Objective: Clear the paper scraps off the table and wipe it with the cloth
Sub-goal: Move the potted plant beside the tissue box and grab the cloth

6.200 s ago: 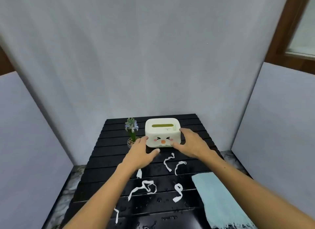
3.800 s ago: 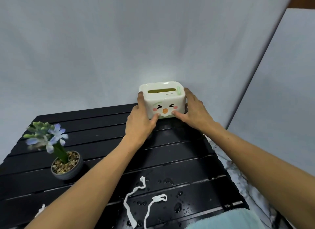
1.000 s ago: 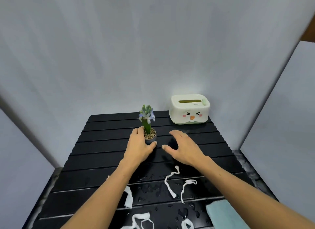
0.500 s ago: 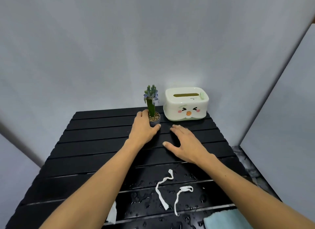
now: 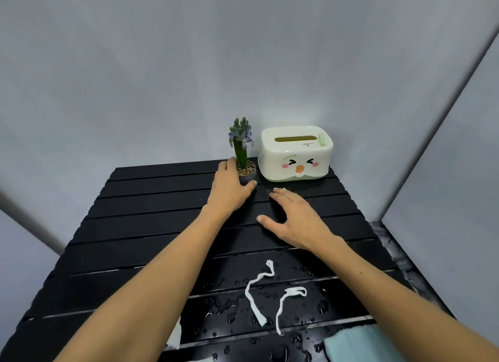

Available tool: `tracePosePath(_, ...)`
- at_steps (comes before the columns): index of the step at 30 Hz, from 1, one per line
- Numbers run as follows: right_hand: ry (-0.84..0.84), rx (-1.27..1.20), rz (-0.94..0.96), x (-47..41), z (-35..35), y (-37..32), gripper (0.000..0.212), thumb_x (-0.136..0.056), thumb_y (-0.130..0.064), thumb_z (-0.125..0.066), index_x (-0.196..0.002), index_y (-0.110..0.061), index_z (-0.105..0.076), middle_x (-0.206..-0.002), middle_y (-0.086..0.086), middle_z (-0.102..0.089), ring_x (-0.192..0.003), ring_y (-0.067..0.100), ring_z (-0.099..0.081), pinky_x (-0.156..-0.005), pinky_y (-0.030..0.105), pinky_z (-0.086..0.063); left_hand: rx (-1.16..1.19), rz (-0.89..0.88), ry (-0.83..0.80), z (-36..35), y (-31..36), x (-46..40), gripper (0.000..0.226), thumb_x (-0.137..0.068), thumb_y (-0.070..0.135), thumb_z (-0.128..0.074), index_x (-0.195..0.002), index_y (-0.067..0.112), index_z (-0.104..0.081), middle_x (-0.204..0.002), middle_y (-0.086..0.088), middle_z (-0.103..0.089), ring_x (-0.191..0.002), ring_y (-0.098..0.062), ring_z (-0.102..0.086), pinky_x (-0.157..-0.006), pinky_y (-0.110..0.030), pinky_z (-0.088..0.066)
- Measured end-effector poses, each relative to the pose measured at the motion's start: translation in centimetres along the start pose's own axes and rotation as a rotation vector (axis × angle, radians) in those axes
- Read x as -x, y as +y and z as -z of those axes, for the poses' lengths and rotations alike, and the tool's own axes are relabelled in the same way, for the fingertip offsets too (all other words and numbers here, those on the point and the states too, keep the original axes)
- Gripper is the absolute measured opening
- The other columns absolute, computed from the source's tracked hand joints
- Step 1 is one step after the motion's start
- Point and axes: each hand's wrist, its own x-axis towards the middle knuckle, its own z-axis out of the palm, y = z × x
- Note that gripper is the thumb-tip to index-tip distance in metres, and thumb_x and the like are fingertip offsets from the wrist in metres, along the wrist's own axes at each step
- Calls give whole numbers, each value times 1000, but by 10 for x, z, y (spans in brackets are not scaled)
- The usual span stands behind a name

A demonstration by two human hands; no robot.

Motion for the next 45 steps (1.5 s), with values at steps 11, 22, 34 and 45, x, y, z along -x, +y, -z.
tracePosePath(11,-33,-3,-36,1,6,-6,74,-87,-60,-57,-146,-16,-43,-156,0,-36,-146,16,-24,-119,33,-19,14,80,-8,10,-13,30,92,-84,46,-70,-152,8,-21,-153,-13,-31,-139,-29,-35,-107,-36,-34)
tracePosePath(22,-27,-62,-128,44,39,-40,73,-87,-61,-56,-146,-19,-42,-156,-1,-35,-144,15,-28,-115,30,-21,-75,43,-83,61,-10,100,63,-89,53,-61,-134,12,-47,-141,-2,-42,-128,-22,-40,-100,-32,-39)
tracePosePath(34,-21,-49,-143,194,80,-96,63,-95,-52,-50,-147,-18,-41,-156,-1,-36,-143,15,-31,-114,29,-24,-10,87,-40,149,17,258,51,-90,49,-60,-130,17,-53,-136,3,-48,-125,-16,-41,-93,-24,-32)
tracePosePath(45,-11,-64,-126,305,74,-111,52,-99,-40,-51,-143,-13,-47,-151,2,-44,-139,18,-38,-115,32,-28,7,147,28,170,0,426,39,-88,35,-69,-120,15,-59,-121,2,-55,-115,-20,-49,-94,-25,-35)
